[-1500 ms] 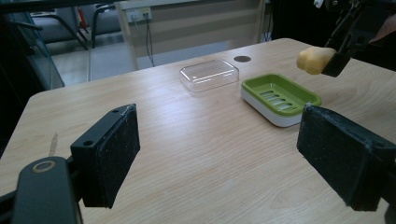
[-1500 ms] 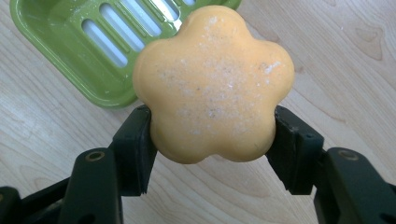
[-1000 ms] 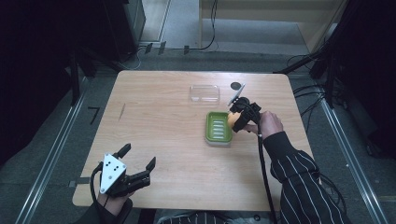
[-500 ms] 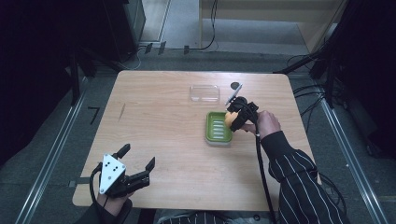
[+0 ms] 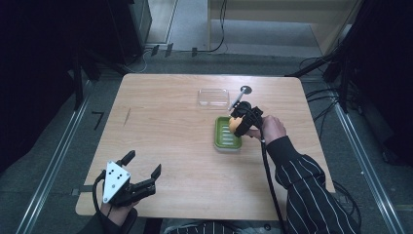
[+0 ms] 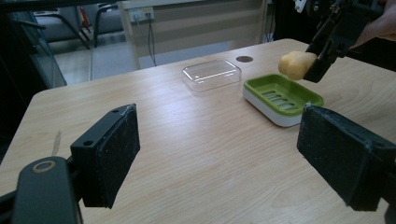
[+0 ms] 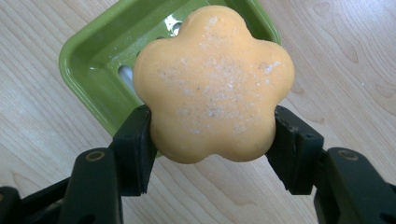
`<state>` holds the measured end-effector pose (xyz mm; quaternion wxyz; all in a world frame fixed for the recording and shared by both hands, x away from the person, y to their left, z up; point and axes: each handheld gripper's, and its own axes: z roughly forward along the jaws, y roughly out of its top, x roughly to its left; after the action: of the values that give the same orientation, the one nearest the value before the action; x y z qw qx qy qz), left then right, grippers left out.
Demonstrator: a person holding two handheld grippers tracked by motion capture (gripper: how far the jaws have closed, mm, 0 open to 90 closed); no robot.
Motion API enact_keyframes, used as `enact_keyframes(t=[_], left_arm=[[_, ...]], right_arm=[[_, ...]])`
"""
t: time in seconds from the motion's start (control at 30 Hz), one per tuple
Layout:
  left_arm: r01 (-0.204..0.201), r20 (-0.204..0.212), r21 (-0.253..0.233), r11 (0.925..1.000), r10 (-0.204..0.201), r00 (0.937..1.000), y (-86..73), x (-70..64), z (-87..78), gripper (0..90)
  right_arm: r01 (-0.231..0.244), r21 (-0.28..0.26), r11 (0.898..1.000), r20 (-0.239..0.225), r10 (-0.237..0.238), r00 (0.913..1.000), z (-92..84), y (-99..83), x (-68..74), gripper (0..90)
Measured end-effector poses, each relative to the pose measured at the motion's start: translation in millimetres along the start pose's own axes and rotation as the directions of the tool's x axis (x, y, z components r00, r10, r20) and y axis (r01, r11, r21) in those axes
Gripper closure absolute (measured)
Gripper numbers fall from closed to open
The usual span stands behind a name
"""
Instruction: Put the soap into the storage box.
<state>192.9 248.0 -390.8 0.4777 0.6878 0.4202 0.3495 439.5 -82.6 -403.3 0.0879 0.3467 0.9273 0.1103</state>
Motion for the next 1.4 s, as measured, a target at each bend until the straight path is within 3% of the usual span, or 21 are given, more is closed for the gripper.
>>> enact_keyframes(t=[0.4,1.4], left_arm=[[0.002,-0.004,-0.001,1.0,-0.002,1.0,-0.2,-0.1,-0.5,13.7],[0.004,-0.004,-0.001,1.0,-0.004,1.0,-0.4,0.1,-1.0,13.7]], right_arm=[[0.006,-0.029,1.0,-0.007,-0.006,1.0,4.7,3.8,2.7,39.8],[0.02,-0.014,1.0,-0.019,-0.021,0.9996,27.9,15.5,15.2,39.7]])
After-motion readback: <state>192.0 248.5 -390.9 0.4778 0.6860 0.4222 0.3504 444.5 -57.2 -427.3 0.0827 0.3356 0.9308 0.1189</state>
